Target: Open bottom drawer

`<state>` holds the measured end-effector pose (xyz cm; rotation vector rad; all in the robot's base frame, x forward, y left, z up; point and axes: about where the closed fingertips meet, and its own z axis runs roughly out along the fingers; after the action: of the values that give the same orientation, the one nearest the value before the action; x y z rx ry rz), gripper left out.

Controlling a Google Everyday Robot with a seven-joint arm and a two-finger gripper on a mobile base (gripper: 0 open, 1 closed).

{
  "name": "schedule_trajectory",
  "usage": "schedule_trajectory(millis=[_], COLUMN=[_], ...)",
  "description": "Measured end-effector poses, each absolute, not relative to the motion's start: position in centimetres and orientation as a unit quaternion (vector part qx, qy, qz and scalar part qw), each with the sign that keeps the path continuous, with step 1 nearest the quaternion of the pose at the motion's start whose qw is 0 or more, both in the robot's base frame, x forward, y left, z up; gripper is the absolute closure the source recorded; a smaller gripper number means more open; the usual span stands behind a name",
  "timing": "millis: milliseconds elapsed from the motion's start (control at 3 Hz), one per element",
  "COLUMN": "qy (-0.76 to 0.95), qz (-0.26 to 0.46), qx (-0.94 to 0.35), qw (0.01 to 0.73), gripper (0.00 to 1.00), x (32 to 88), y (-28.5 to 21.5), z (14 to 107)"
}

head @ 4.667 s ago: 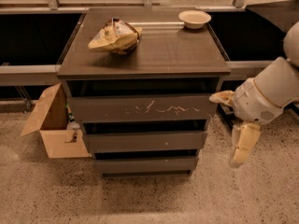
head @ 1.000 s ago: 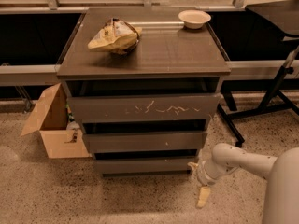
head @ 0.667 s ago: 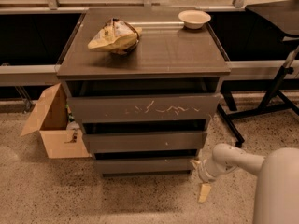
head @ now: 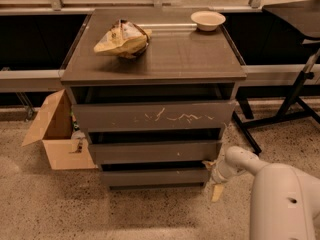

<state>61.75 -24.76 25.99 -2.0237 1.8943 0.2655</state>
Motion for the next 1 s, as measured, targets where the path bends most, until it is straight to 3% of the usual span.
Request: schedule_trajectory(millis=[1000], qy=[0.686], qz=[0.117], qx=[-0.695], qw=[0.182], gripper=[0.0], x=[65.1], y=[-22.8], z=[19.6])
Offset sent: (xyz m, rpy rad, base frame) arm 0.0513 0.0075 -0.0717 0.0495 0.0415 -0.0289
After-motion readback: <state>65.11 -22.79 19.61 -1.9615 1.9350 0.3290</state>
